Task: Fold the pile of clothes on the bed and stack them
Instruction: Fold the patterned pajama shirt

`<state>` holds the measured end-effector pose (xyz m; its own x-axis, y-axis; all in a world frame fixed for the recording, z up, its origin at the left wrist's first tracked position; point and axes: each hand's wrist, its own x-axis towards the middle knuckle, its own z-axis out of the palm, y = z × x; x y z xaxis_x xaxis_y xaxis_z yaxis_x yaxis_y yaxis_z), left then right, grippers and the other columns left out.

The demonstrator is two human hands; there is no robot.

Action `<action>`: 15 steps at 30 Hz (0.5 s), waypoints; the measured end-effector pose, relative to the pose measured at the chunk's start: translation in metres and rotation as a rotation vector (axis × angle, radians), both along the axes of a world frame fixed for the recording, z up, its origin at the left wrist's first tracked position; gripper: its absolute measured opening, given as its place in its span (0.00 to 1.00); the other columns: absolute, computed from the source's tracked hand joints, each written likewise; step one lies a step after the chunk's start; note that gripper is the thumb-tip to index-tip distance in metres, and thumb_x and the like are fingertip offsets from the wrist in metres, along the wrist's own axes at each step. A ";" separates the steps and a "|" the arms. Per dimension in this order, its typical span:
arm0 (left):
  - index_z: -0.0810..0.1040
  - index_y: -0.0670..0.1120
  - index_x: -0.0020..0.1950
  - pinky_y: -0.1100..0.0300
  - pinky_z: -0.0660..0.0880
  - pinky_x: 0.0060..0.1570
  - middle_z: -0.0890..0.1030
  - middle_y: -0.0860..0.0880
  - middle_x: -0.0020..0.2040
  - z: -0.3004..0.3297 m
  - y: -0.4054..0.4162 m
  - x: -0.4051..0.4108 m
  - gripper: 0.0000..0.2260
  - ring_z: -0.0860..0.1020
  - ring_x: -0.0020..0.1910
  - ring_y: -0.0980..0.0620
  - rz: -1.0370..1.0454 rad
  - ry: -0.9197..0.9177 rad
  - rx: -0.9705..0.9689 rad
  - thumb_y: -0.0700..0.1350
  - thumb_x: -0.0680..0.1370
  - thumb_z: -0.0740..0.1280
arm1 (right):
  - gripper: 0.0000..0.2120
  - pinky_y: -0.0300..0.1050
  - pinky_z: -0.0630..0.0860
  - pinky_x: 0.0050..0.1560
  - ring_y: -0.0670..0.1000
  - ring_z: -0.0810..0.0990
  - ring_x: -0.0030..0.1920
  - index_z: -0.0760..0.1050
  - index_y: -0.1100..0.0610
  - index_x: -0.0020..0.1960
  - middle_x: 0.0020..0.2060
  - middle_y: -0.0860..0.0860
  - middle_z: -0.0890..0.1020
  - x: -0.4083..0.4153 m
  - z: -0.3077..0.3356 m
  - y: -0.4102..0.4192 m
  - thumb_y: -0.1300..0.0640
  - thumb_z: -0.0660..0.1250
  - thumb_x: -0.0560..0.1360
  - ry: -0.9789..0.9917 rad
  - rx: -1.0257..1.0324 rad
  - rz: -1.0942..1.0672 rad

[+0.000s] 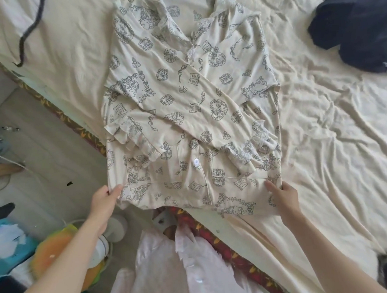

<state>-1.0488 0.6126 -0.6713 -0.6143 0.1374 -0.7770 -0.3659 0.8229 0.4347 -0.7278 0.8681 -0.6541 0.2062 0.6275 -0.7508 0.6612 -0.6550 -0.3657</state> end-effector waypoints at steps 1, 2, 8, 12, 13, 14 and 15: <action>0.71 0.46 0.44 0.59 0.64 0.39 0.73 0.45 0.44 0.004 -0.005 0.000 0.06 0.69 0.45 0.50 0.010 0.036 0.015 0.44 0.81 0.62 | 0.12 0.47 0.67 0.36 0.54 0.72 0.38 0.75 0.69 0.48 0.39 0.59 0.75 0.001 0.003 -0.003 0.58 0.67 0.75 0.010 0.009 -0.015; 0.71 0.46 0.42 0.60 0.64 0.38 0.73 0.45 0.43 0.006 -0.009 0.001 0.08 0.70 0.45 0.50 0.019 0.082 0.024 0.43 0.81 0.61 | 0.09 0.47 0.66 0.35 0.54 0.72 0.37 0.75 0.67 0.46 0.37 0.59 0.74 0.003 0.005 -0.007 0.59 0.67 0.75 0.017 0.027 -0.033; 0.67 0.41 0.37 0.58 0.58 0.33 0.65 0.46 0.34 0.033 -0.018 0.009 0.12 0.62 0.33 0.50 0.050 0.261 0.112 0.40 0.80 0.61 | 0.07 0.45 0.60 0.32 0.51 0.64 0.32 0.70 0.63 0.42 0.33 0.55 0.66 0.014 0.029 -0.027 0.62 0.66 0.76 0.142 0.165 -0.132; 0.72 0.41 0.47 0.52 0.67 0.42 0.71 0.42 0.42 0.055 -0.031 0.018 0.04 0.68 0.40 0.47 0.127 0.228 0.217 0.40 0.80 0.61 | 0.09 0.43 0.62 0.31 0.50 0.66 0.31 0.71 0.62 0.38 0.32 0.54 0.67 0.026 0.048 -0.046 0.62 0.67 0.76 0.249 0.162 -0.216; 0.71 0.41 0.47 0.51 0.66 0.42 0.70 0.42 0.42 0.060 -0.035 0.020 0.04 0.68 0.40 0.46 0.137 0.225 0.227 0.41 0.80 0.61 | 0.08 0.43 0.62 0.31 0.51 0.66 0.31 0.72 0.62 0.40 0.32 0.54 0.68 0.031 0.052 -0.051 0.62 0.67 0.76 0.268 0.152 -0.228; 0.71 0.42 0.46 0.52 0.66 0.41 0.70 0.42 0.42 0.064 -0.041 0.022 0.04 0.68 0.40 0.46 0.147 0.224 0.234 0.41 0.80 0.61 | 0.06 0.44 0.63 0.32 0.51 0.67 0.32 0.72 0.62 0.42 0.33 0.54 0.68 0.038 0.056 -0.057 0.61 0.67 0.76 0.275 0.141 -0.234; 0.70 0.42 0.45 0.53 0.65 0.40 0.69 0.43 0.41 0.068 -0.048 0.024 0.05 0.67 0.38 0.47 0.151 0.227 0.235 0.41 0.80 0.61 | 0.06 0.44 0.65 0.32 0.51 0.68 0.32 0.72 0.63 0.43 0.33 0.54 0.69 0.045 0.060 -0.064 0.61 0.68 0.76 0.270 0.128 -0.243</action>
